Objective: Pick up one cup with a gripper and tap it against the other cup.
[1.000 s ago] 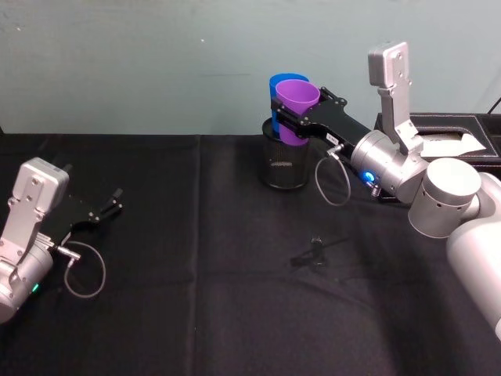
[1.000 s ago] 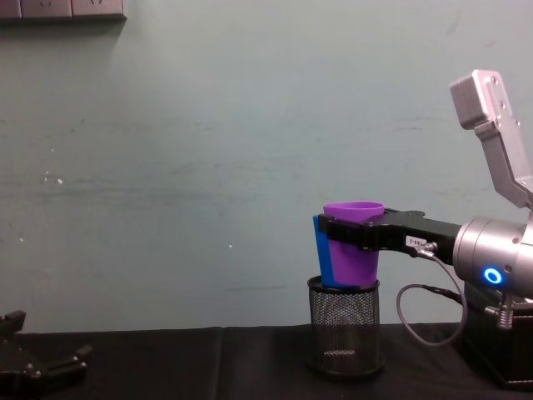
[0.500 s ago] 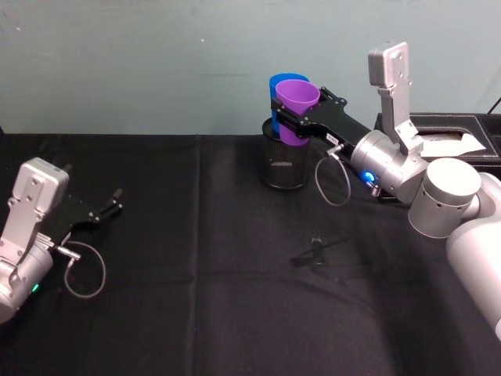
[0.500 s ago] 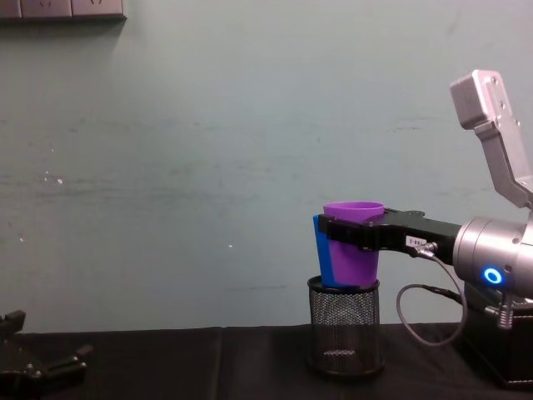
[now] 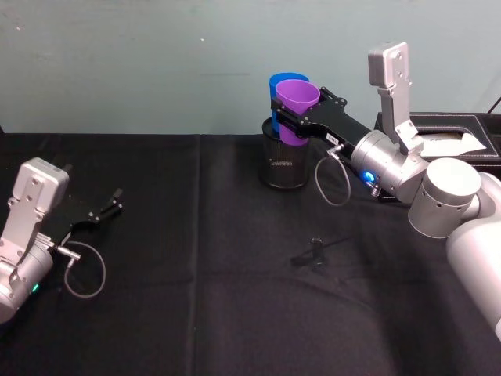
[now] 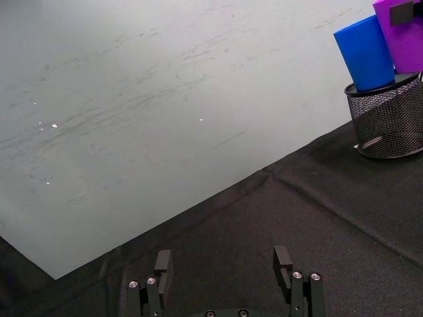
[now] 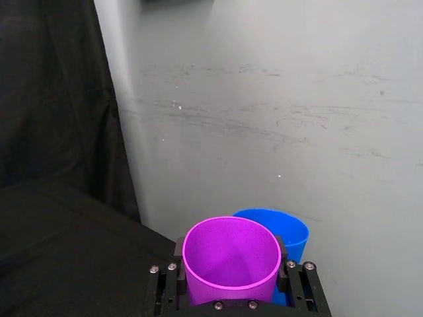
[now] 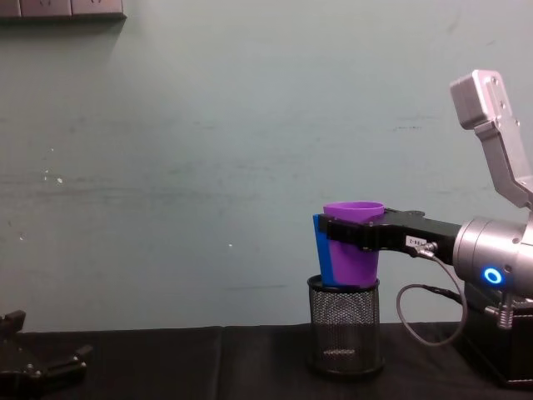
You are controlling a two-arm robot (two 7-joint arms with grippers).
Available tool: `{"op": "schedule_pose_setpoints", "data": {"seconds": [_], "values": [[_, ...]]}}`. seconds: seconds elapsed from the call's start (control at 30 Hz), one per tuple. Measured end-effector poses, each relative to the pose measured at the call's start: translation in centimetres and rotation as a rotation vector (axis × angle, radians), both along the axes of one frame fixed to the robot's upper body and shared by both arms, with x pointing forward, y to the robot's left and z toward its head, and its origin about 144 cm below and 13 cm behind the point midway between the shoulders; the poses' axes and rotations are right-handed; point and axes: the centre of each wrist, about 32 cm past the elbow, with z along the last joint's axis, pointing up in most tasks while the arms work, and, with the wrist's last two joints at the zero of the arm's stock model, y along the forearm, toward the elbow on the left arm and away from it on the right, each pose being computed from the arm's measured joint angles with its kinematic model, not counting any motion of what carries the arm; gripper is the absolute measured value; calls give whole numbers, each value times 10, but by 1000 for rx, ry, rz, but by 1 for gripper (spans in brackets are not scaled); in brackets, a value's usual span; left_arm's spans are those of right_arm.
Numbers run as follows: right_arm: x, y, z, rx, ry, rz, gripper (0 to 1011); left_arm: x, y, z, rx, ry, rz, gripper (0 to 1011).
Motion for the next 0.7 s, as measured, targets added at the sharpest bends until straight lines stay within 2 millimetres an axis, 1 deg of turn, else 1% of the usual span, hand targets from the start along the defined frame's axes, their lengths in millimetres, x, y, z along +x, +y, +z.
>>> {"op": "schedule_pose_setpoints", "data": {"seconds": [0.23, 0.37, 0.47, 0.7], "values": [[0, 0, 0, 0, 0, 0, 735, 0, 0, 0, 0, 0, 0, 1000], [-4, -3, 2, -2, 1, 15, 734, 0, 0, 0, 0, 0, 0, 1000], [-12, -4, 2, 0, 5, 33, 734, 0, 0, 0, 0, 0, 0, 1000], [-42, -7, 1, 18, 4, 72, 734, 0, 0, 0, 0, 0, 0, 1000]]}}
